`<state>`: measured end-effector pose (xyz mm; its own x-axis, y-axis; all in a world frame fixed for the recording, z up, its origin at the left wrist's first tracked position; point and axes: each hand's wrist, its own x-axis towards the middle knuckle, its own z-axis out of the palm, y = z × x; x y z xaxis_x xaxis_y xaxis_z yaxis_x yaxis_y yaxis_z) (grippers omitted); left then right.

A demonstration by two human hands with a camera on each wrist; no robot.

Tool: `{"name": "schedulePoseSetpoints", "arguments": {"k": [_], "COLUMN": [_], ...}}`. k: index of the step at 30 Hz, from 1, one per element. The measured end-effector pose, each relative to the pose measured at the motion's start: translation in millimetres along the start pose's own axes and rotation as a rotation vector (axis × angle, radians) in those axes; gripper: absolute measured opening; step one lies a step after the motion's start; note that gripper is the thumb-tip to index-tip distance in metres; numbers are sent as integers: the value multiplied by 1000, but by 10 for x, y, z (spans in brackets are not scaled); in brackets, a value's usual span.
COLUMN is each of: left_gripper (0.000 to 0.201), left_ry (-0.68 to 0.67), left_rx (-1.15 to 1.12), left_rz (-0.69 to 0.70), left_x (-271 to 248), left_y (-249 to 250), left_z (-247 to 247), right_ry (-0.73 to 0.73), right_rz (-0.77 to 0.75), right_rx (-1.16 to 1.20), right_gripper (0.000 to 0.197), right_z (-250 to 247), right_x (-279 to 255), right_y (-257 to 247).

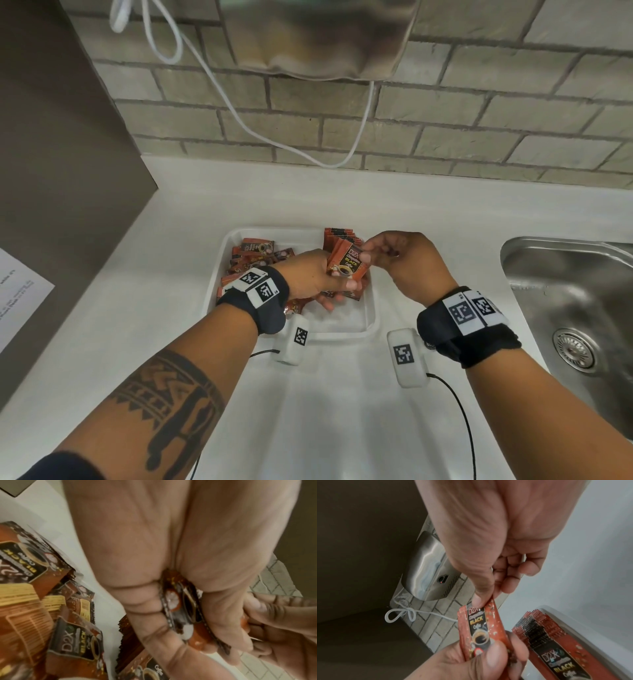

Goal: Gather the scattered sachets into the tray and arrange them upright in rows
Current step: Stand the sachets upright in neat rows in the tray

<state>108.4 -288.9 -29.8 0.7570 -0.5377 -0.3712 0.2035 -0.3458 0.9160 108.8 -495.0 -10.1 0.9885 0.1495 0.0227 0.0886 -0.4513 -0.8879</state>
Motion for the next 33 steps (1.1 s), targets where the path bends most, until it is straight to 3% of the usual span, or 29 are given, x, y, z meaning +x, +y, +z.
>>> {"name": "schedulePoseSetpoints", "arguments": {"k": [3,11,17,23,27,30,33], "left_gripper": [29,20,40,12,15,24,41], "left_ry": [-1,47,17,30,92,161,145], "left_rx": [42,-53,-82,138,210,373,610], "left_rz": [4,81,105,70,61,-25,-281], "left_x": [-10,12,1,-31,-16,-17,-52], "left_y": [0,31,15,-5,-19,29,90], "left_z": [-3,8,0,-77,-99,-159,-270], "right_ry": [9,-51,-34,-33,-37,-7,20], "right_rz": [-13,-21,11,29,13,-19,-57], "right_rx": [-64,-91,-50,-133,-146,-223,-375], "right_gripper": [8,6,10,5,7,4,3], "right_z": [2,40,51,4,20,7,-10], "right_x": [-7,-15,-27,-9,-10,-7,-1], "right_y": [-5,16,44,-1,-55,-63,-6]}}
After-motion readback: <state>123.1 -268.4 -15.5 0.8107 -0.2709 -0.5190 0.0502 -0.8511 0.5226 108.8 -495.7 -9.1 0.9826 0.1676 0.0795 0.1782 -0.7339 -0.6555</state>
